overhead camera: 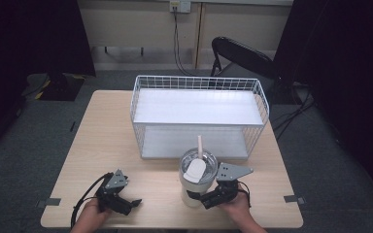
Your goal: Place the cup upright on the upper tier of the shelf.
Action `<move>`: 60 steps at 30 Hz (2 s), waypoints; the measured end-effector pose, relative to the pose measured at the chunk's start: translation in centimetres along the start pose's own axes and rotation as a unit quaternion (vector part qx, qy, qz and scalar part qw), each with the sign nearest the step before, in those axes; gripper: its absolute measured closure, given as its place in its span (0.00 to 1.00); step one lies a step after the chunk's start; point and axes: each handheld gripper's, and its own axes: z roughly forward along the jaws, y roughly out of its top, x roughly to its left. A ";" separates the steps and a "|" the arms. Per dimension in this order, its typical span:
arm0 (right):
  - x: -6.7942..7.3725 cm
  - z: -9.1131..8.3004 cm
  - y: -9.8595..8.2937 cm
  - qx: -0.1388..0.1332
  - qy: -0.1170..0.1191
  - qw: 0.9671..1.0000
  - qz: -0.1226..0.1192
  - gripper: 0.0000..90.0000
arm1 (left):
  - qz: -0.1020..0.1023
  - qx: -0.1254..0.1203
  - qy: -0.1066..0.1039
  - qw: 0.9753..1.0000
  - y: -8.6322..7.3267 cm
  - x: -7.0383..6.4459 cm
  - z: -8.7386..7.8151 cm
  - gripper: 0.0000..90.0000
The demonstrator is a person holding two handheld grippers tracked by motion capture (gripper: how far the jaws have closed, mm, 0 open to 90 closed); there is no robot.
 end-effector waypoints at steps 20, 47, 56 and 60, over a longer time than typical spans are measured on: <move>-1.2 -2.1 3.6 -0.032 -0.014 0.999 -0.004 0.10 | 0.000 0.000 0.000 1.000 0.0 0.0 0.0 0.00; -3.1 -4.0 9.2 -0.018 -0.021 1.000 0.003 0.11 | 0.000 0.001 -0.001 1.000 0.0 0.0 0.0 0.00; -3.6 -4.7 10.6 -0.024 -0.020 0.999 0.010 0.11 | 0.000 0.000 0.000 1.000 0.0 0.0 0.0 0.00; -3.9 -5.1 11.6 -0.014 -0.020 1.000 0.015 0.11 | 0.000 0.000 0.000 1.000 0.0 0.0 0.0 0.00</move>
